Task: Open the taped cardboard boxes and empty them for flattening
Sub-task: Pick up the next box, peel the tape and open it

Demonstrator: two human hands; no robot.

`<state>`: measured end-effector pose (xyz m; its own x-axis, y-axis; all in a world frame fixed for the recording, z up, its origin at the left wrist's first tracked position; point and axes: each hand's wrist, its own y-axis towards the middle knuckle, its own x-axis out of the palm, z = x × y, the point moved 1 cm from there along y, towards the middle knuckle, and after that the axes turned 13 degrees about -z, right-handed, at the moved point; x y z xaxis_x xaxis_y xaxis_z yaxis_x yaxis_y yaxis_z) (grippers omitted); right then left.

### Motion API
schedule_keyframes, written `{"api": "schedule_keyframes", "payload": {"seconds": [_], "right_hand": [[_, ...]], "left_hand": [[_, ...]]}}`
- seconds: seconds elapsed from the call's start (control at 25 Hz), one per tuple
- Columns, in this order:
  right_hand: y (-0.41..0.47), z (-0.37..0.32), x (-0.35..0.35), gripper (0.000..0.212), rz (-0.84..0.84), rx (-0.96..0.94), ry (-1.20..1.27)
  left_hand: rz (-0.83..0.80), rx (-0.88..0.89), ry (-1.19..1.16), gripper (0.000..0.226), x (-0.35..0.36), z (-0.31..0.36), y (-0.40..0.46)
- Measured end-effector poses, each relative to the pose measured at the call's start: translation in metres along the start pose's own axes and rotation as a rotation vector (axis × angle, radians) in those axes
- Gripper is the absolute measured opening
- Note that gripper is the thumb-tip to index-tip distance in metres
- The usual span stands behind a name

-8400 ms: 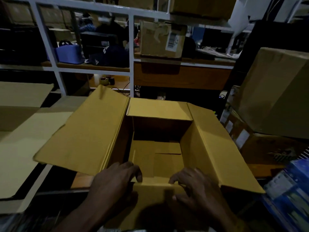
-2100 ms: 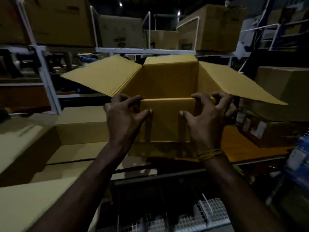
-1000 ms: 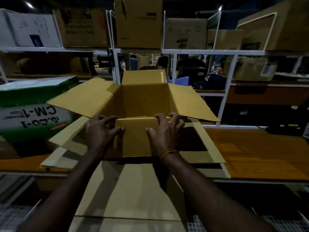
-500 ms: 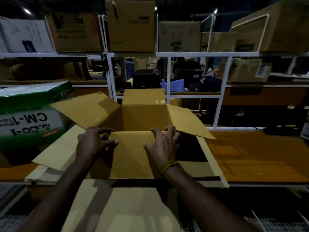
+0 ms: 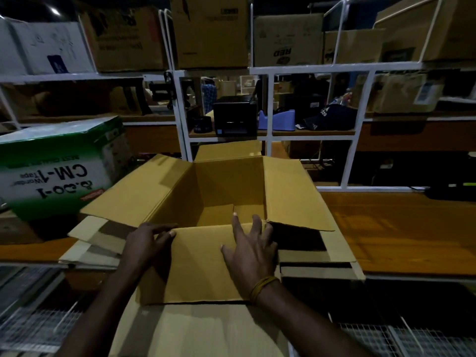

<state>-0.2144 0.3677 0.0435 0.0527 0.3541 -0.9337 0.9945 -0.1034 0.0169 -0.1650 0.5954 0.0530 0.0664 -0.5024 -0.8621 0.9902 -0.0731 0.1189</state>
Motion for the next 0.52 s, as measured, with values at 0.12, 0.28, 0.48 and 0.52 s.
{"api": "schedule_keyframes", "payload": {"seconds": [0.12,0.28,0.48,0.52], "right_hand": [[-0.007,0.021,0.009,0.080,-0.084,0.049,0.038],[-0.012,0.032,0.012,0.087,-0.102,0.019,-0.030],[-0.006,0.029,0.010,0.091,-0.137,0.000,-0.031],[-0.008,0.032,0.010,0.089,-0.135,-0.002,-0.002]], "left_hand": [[0.033,0.002,-0.003,0.020,0.010,0.008,0.003],[0.076,-0.020,-0.049,0.018,0.018,0.010,0.004],[0.082,-0.118,0.048,0.025,0.025,0.012,-0.005],[0.089,-0.144,0.124,0.029,0.031,0.017,-0.009]]}}
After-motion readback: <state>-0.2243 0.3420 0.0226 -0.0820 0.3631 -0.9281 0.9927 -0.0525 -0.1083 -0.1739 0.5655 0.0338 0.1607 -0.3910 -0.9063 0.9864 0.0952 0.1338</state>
